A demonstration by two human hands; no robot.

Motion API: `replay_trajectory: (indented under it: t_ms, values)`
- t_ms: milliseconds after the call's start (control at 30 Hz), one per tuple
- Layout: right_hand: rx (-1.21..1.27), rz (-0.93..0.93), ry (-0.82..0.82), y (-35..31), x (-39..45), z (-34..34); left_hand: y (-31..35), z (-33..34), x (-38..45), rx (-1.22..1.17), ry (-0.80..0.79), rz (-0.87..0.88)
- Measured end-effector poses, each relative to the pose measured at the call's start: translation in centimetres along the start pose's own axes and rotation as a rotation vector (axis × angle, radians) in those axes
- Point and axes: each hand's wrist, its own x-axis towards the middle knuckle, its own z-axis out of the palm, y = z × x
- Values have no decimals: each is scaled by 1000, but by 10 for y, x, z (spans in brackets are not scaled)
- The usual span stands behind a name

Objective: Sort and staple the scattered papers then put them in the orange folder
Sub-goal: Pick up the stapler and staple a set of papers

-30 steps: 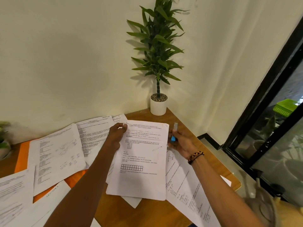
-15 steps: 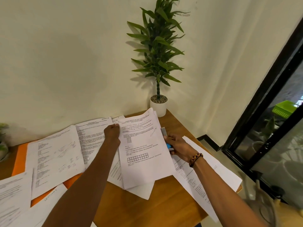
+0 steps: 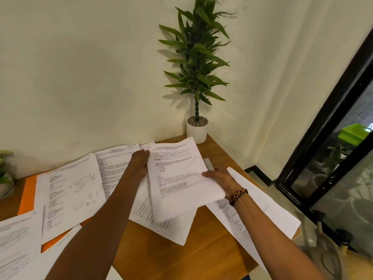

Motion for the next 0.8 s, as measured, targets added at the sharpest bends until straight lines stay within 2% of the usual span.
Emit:
replay_trajectory:
  t_ms: [133,233,333,433,600,700,800]
  values:
    - [109,57,65,-20,7,-19,-14,5,-12,121,-252,-42]
    - [-32,20,125,-26,18,-30,-36,17,-19,168,-315,-93]
    - [-433,-106,252,-29,31,-33,-55,37,-26,244,-273,-91]
    - [-736,-141,304,-32,44,-30,-66,53,-29,222,-284,-86]
    - [-1037,-228,414,-37,36,-13,-72,72,-33,249,-281,6]
    - [-1277,-286,531,-32,36,-3,-71,77,-37,456,-174,105]
    - [-1246,-362,488,-25,49,8,-75,72,-30,669,-97,178]
